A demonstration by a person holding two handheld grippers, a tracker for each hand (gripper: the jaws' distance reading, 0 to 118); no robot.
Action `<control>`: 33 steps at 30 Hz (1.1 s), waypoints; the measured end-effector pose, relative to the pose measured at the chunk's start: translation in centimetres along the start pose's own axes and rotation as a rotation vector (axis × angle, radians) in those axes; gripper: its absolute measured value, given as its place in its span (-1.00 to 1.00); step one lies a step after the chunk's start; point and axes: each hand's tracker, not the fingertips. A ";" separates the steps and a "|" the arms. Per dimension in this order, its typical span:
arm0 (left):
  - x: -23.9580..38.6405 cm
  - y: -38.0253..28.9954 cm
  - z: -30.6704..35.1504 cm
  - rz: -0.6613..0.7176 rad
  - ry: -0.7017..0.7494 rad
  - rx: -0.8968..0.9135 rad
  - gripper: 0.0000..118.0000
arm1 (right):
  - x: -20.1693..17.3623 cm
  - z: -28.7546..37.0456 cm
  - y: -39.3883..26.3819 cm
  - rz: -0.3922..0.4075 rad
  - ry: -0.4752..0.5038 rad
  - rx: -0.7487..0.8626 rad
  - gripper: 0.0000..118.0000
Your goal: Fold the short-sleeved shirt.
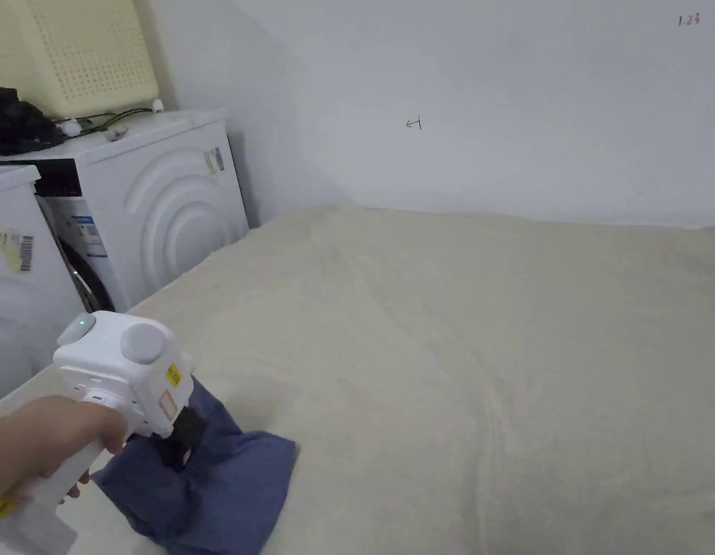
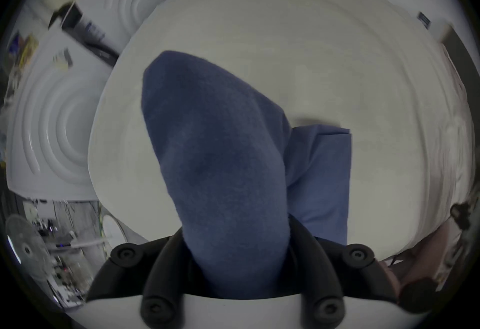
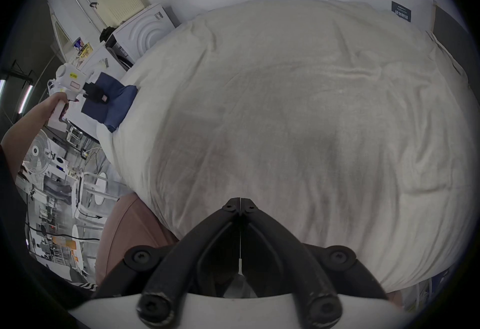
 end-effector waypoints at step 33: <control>30.2 -16.2 16.1 -0.064 -0.472 1.065 -1.00 | 6.3 17.7 -0.3 -0.202 -0.109 0.599 -1.00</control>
